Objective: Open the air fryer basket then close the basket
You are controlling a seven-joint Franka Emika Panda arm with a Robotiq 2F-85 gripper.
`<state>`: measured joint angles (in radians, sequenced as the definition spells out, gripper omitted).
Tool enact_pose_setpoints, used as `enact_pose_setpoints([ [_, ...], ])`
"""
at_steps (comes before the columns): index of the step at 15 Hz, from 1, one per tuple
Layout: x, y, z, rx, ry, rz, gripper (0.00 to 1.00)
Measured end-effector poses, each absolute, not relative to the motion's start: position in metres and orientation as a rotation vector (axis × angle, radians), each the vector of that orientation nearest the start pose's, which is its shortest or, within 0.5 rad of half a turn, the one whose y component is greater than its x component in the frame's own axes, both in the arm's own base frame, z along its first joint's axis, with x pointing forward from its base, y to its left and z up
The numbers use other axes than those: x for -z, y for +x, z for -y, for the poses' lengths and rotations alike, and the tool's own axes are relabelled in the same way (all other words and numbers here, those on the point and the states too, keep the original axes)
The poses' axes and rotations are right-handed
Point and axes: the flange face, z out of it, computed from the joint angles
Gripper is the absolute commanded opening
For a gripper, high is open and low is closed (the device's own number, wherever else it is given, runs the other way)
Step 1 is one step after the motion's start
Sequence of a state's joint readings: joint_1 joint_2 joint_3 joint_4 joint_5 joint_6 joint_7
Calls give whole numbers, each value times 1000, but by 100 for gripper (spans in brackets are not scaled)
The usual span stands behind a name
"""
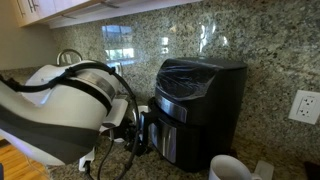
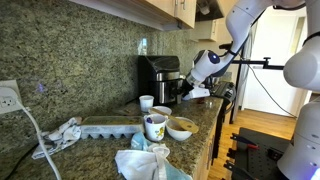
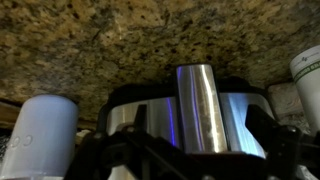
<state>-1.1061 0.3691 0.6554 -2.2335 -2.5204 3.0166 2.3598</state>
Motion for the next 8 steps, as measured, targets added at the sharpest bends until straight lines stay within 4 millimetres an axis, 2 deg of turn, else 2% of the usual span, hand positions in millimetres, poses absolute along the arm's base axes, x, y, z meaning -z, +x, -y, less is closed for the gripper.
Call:
enact_pose_setpoints([
  [5,-228,448,158,1115,-2955,-689,100],
  [6,-229,447,157,1113,-2957,-692,85],
  [8,-230,445,156,1110,-2960,-695,66],
])
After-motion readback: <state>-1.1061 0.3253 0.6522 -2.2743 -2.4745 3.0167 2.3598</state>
